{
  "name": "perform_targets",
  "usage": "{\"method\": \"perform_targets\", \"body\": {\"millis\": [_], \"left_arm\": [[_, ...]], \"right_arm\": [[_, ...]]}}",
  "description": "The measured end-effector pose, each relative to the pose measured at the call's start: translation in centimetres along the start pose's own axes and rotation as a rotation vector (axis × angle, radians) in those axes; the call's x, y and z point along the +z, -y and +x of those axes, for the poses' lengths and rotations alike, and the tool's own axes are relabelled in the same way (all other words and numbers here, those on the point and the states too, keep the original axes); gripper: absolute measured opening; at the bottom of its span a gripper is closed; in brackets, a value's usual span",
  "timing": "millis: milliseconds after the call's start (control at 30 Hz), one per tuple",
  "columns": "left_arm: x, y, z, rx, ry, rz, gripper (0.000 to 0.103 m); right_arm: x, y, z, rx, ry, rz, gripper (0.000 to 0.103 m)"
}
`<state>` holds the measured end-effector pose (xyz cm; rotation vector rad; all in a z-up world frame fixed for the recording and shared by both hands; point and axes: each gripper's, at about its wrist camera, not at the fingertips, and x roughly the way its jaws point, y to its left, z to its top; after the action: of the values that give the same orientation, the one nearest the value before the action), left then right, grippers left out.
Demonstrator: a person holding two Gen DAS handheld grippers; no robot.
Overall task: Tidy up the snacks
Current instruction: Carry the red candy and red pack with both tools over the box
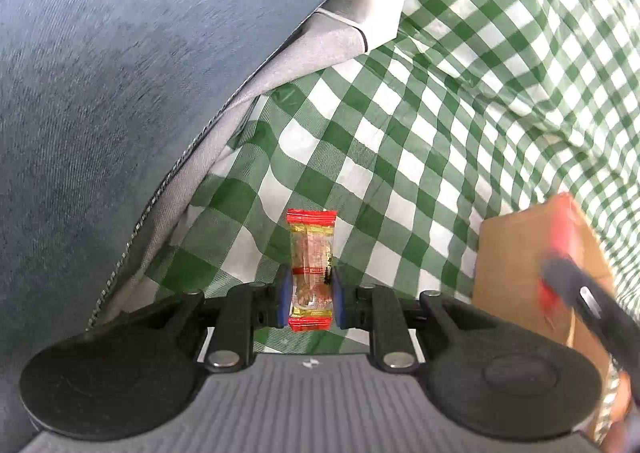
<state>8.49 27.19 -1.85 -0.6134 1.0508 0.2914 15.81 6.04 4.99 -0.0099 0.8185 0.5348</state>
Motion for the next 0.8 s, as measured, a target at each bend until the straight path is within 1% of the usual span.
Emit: {"method": "perform_targets", "body": {"millis": [67, 133, 200, 267, 400, 467, 600, 667, 733, 767, 800], "left_arm": [[-0.3, 0.7, -0.2, 0.033, 0.012, 0.048, 0.022], [-0.6, 1.2, -0.7, 0.058, 0.012, 0.060, 0.022], [-1.0, 1.8, -1.9, 0.045, 0.023, 0.068, 0.022], [-1.8, 2.6, -3.3, 0.050, 0.052, 0.103, 0.022], [-4.0, 4.8, -6.0, 0.035, 0.097, 0.177, 0.022], [-5.1, 5.8, -6.6, 0.026, 0.115, 0.213, 0.022], [-7.3, 7.0, -7.0, 0.026, 0.202, 0.272, 0.022], [-8.0, 7.1, -6.5, 0.024, 0.211, 0.282, 0.022], [-8.4, 7.5, -6.0, 0.024, 0.208, 0.289, 0.022], [-8.3, 7.7, -5.8, 0.019, 0.209, 0.295, 0.022], [-8.4, 8.0, -5.7, 0.007, 0.220, 0.305, 0.022]], "right_arm": [[-1.7, 0.0, -3.6, 0.048, 0.033, 0.008, 0.043], [-3.0, 0.0, -6.7, 0.065, 0.058, 0.005, 0.043], [-4.0, 0.5, -10.1, 0.092, 0.094, 0.030, 0.043], [-5.3, 2.3, -12.6, 0.116, 0.130, 0.053, 0.043], [-7.4, 4.8, -16.4, 0.147, 0.185, 0.022, 0.043], [-8.3, 6.2, -17.4, 0.150, 0.215, 0.008, 0.043], [-10.8, 8.4, -18.9, 0.179, 0.270, 0.017, 0.043], [-12.2, 8.8, -18.9, 0.189, 0.280, 0.014, 0.043], [-13.8, 9.3, -18.7, 0.193, 0.264, 0.028, 0.043], [-14.2, 9.6, -18.7, 0.192, 0.254, 0.037, 0.043], [-14.3, 9.6, -18.8, 0.188, 0.262, 0.036, 0.043]]}}
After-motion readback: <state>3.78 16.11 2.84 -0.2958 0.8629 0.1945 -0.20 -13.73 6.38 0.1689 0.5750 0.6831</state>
